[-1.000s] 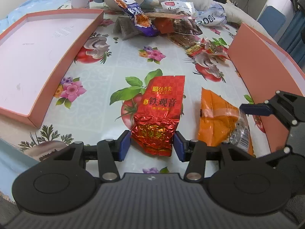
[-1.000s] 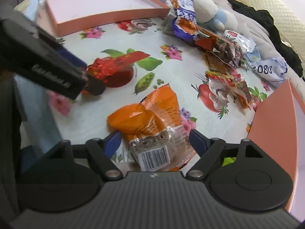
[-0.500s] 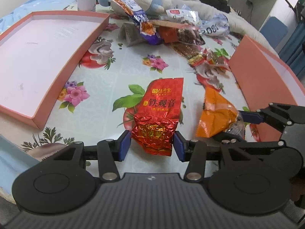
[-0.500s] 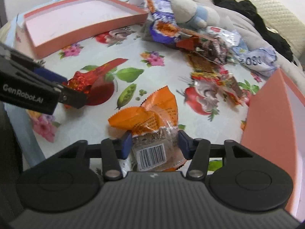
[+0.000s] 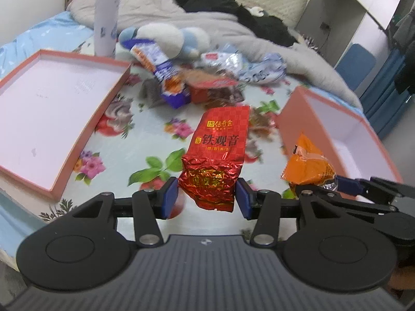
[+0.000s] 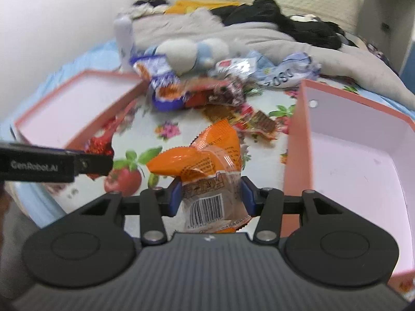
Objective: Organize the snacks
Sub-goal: 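Lift the red packet with the left tool while the right tool lifts the orange snack, then drop the red packet into the deep box with the left tool while the right tool drops the orange snack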
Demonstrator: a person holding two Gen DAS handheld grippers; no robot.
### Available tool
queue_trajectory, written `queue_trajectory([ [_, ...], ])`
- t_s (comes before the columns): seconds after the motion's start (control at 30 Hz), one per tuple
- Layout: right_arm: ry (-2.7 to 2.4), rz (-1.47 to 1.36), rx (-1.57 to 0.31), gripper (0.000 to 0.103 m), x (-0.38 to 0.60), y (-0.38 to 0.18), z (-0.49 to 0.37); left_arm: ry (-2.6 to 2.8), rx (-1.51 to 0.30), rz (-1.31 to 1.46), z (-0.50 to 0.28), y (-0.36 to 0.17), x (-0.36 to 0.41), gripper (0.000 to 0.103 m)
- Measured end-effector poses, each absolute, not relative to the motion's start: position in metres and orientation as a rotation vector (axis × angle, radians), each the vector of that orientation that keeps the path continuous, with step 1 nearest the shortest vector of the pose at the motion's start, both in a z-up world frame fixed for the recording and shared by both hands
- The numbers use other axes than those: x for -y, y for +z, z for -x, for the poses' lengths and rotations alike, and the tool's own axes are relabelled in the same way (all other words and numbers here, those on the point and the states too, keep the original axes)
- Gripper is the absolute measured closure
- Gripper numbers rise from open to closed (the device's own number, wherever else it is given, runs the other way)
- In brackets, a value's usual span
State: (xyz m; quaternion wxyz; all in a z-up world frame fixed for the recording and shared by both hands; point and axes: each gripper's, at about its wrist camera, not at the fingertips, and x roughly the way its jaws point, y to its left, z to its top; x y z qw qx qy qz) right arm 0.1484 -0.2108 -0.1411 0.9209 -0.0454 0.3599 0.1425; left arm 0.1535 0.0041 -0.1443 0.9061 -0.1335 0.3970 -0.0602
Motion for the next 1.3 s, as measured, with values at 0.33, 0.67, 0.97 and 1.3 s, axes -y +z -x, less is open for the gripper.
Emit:
queue_trajectory([
  [0.33,0.222,-0.032,-0.685,0.053,0.25,-0.088,-0.117,-0.158,-0.764,0.311,-0.135,-0.087,0.032,0.049],
  [0.67,0.12,-0.106,-0.617,0.053,0.288,-0.057,-0.079,-0.252,-0.74,0.286,-0.108,-0.048,0.077,0.049],
  [0.97,0.031,-0.151,-0.607,0.053,0.326,-0.054,-0.054,-0.369,-0.765,0.262,-0.097,-0.046,0.123,0.049],
  [1.3,-0.025,-0.173,-0.635,0.053,0.366,-0.065,-0.087,-0.429,-0.814,0.233,-0.142,-0.057,0.176,0.049],
])
